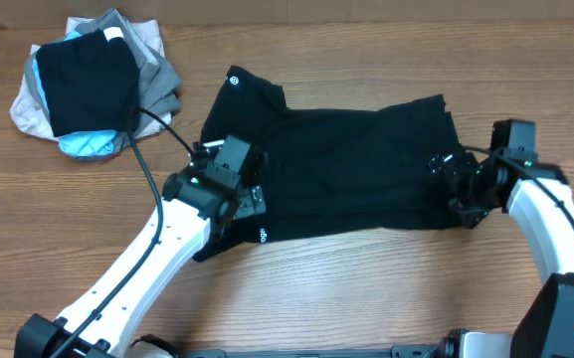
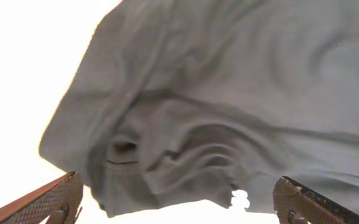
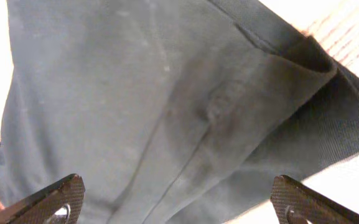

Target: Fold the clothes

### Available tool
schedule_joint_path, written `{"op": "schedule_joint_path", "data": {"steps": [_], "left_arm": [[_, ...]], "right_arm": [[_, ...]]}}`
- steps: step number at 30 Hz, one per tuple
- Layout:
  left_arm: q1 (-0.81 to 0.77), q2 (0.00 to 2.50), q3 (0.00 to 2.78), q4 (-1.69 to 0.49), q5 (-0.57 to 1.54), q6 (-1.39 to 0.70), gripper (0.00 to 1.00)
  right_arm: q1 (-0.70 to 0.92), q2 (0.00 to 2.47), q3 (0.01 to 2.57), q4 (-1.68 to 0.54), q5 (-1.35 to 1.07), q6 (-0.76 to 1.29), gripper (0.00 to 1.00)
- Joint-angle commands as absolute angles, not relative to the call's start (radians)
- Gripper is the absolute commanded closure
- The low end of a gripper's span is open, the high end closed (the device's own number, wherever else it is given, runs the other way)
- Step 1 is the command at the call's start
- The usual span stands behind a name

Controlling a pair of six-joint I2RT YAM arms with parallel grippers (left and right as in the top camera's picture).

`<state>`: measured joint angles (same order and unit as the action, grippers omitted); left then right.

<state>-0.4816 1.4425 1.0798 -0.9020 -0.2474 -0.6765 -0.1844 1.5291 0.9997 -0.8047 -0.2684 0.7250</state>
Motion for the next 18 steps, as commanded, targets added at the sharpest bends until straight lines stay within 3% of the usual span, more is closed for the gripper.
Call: {"op": "schedule_joint_path", "data": {"steps": [1,7,18], "left_arm": [[-0.476,1.447,1.124,-0.911,-0.129,-0.646,0.00],[-0.476,1.553,1.114,-0.966,0.035,-0.706,0.04],[-0.410,1.700,1.114,-0.975,0.018,-0.763,0.05]], "right_arm": [[-0.182,1.491,1.097,-0.871,-0.313,0.676,0.00],[-0.148,1.488,1.106,-0.998,-0.331,0.653,0.00],[-0.047,1.488,1.105,-1.068,-0.323,0.620,0.00]]}}
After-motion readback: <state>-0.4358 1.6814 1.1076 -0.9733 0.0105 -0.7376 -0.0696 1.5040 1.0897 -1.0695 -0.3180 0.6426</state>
